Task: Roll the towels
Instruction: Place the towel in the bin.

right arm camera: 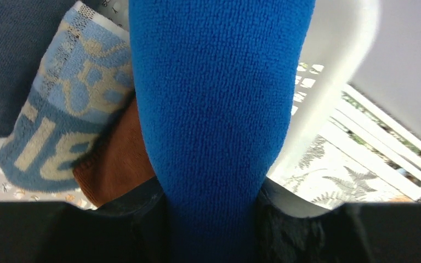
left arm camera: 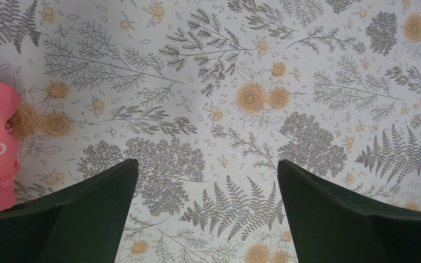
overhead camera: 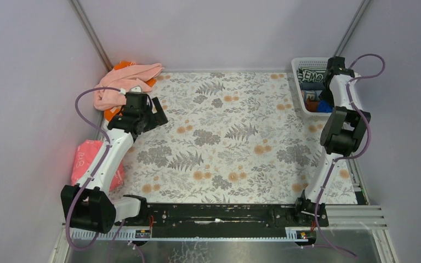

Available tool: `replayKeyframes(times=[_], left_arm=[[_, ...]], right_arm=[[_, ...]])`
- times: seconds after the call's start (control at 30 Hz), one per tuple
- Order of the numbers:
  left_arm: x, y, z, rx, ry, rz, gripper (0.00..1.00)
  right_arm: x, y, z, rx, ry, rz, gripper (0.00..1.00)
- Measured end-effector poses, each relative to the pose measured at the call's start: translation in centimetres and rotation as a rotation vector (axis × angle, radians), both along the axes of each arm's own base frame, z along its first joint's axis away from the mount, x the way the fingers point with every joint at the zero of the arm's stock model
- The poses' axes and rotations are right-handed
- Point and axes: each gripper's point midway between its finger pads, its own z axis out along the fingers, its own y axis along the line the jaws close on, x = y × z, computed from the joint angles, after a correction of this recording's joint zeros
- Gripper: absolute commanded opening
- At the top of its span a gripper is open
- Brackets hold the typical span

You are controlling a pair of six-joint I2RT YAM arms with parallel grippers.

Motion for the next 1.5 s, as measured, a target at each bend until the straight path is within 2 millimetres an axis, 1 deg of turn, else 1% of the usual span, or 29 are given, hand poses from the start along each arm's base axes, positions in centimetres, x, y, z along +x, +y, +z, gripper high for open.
replayKeyframes(times=[0.1,0.2,0.27,0.43,0.67,0.77,0.83,1.0,1.03,1.07,1.13,1.17,1.2,1.27,1.3,1.33,1.5], left_arm=[[-0.2,0.3,-0.3,0.013,0.015,0.01,0.98],[-0.3,0.4,-0.7,0.021,0.029,0.015,0.98],[-0.3,0.5,-0.8,0.023,0.034,0.017,0.98],[-0.2,0.6,-1.1,0.024,0.043,0.022,0.98],[-0.3,0.9,-1.4,0.024,0.052,0.029,0.98],[-0.3,1.0,-1.5,0.024,0.055,0.032,0.98],[-0.4,1.0,-1.6,0.023,0.058,0.031,0.98],[-0.4,1.0,-1.7,0.019,0.059,0.031,0.98],[-0.4,1.0,-1.7,0.019,0.06,0.032,0.98],[-0.4,1.0,-1.7,0.019,0.059,0.031,0.98],[-0.4,1.0,-1.7,0.017,0.061,0.029,0.98],[-0.4,0.9,-1.7,0.016,0.062,0.029,0.98],[-0.4,0.9,-1.8,0.015,0.062,0.028,0.98],[-0.5,0.9,-1.8,0.013,0.063,0.026,0.98],[-0.5,0.8,-1.8,0.012,0.063,0.025,0.98],[-0.5,0.8,-1.8,0.011,0.062,0.024,0.98],[-0.5,0.7,-1.7,0.006,0.06,0.02,0.98]], right_arm=[[1.1,0.2,-2.0,0.035,-0.009,-0.031,0.0],[2.0,0.8,-3.4,0.08,-0.034,-0.048,0.0],[2.5,1.1,-3.6,0.101,-0.051,-0.055,0.0],[4.5,1.6,-3.8,0.153,-0.124,-0.074,0.0],[5.8,2.0,-4.4,0.207,-0.195,-0.122,0.0],[5.8,2.0,-5.5,0.214,-0.209,-0.151,0.0],[5.6,1.9,-5.8,0.208,-0.218,-0.166,0.0],[4.6,1.5,-4.4,0.167,-0.219,-0.175,0.0],[4.4,1.3,-4.1,0.156,-0.213,-0.177,0.02],[4.0,1.2,-3.9,0.143,-0.202,-0.176,0.05],[3.3,0.9,-3.2,0.12,-0.186,-0.177,0.19],[3.1,0.8,-2.8,0.11,-0.183,-0.178,0.21],[2.9,0.7,-2.4,0.101,-0.183,-0.178,0.2],[2.6,0.5,-1.7,0.087,-0.186,-0.183,0.1],[2.6,0.4,-1.4,0.08,-0.191,-0.186,0.07],[2.6,0.4,-1.3,0.079,-0.194,-0.189,0.05],[3.2,0.7,-1.1,0.099,-0.232,-0.211,0.04]])
